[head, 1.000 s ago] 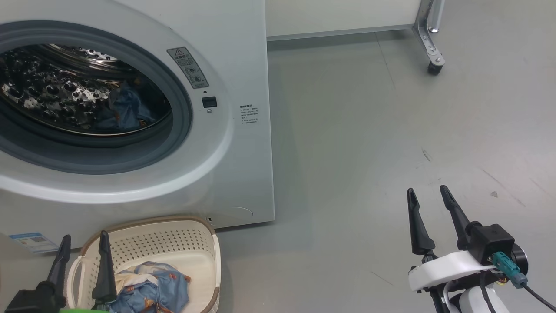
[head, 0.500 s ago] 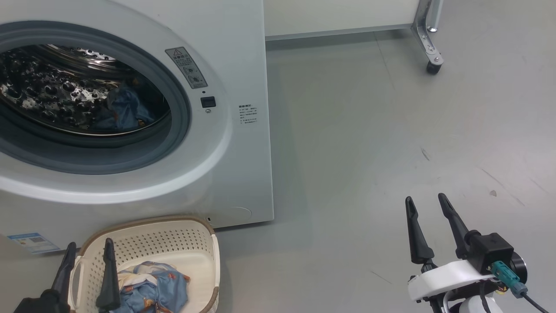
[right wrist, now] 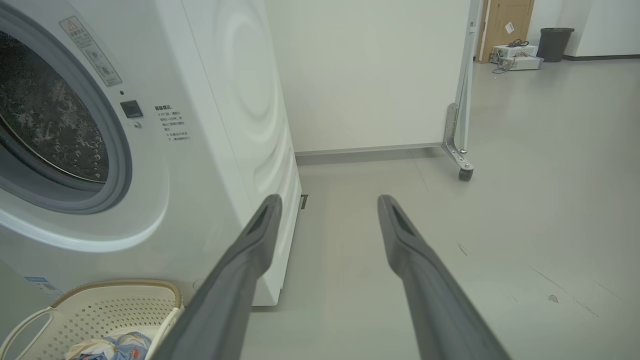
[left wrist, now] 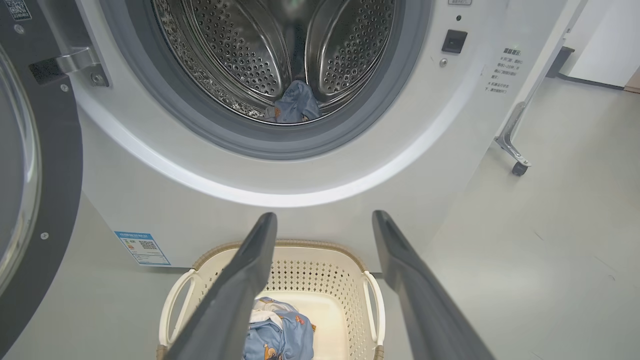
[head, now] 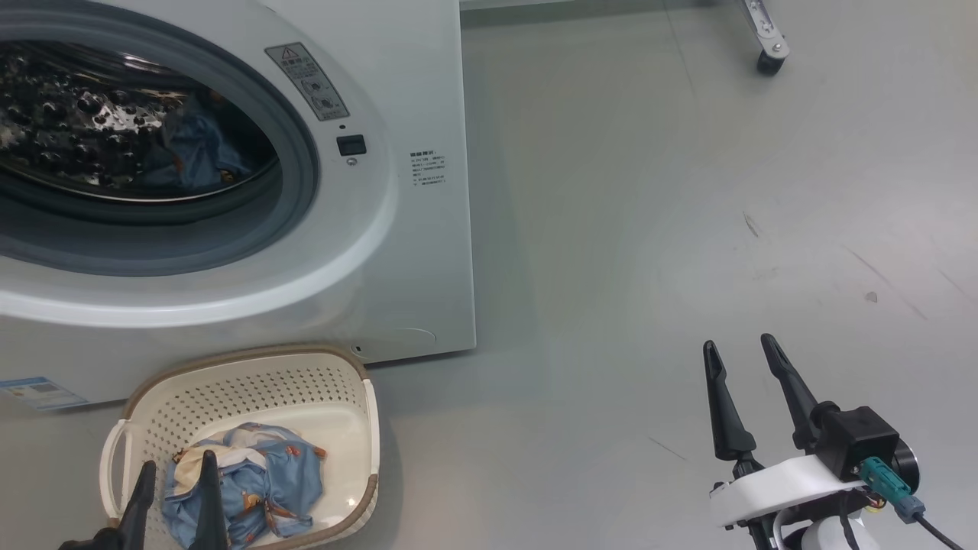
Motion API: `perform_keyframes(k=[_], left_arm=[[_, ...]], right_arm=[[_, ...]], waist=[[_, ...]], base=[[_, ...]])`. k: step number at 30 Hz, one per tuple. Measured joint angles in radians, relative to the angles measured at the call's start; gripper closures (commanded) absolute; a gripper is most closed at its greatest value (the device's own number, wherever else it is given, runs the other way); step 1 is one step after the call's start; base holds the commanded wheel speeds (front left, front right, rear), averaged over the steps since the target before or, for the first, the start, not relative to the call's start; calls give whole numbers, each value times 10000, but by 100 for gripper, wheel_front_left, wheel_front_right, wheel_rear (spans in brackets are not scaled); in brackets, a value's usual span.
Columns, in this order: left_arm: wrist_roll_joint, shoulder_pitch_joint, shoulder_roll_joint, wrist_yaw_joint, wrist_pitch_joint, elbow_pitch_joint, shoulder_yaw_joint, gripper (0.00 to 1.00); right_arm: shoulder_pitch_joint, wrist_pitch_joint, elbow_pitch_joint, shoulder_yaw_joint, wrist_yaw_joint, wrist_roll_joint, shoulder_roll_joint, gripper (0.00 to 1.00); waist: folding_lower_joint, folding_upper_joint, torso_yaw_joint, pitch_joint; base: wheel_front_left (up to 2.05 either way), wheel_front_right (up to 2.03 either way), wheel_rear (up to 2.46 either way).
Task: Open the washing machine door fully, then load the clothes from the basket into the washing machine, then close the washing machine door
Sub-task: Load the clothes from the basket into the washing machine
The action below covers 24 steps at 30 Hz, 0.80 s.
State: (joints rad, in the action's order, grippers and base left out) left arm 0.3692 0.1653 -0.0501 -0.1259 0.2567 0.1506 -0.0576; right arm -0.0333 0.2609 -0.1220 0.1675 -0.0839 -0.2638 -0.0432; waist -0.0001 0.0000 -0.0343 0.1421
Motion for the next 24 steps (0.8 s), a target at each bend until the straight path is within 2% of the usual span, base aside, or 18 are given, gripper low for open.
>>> perform_keyframes(k=[16, 24], left_arm=[[725, -1244, 25, 0, 0, 1601, 491, 0], [1143, -2512, 25, 0, 0, 2397, 157, 0]], right_arm=[[541, 0, 399, 171, 63, -90, 2, 0], [1194, 0, 654, 171, 69, -90, -2, 0]], waist=[[1, 0, -355, 2034], [1, 0, -541, 3129]], base=[[0, 0, 0], [0, 0, 0]])
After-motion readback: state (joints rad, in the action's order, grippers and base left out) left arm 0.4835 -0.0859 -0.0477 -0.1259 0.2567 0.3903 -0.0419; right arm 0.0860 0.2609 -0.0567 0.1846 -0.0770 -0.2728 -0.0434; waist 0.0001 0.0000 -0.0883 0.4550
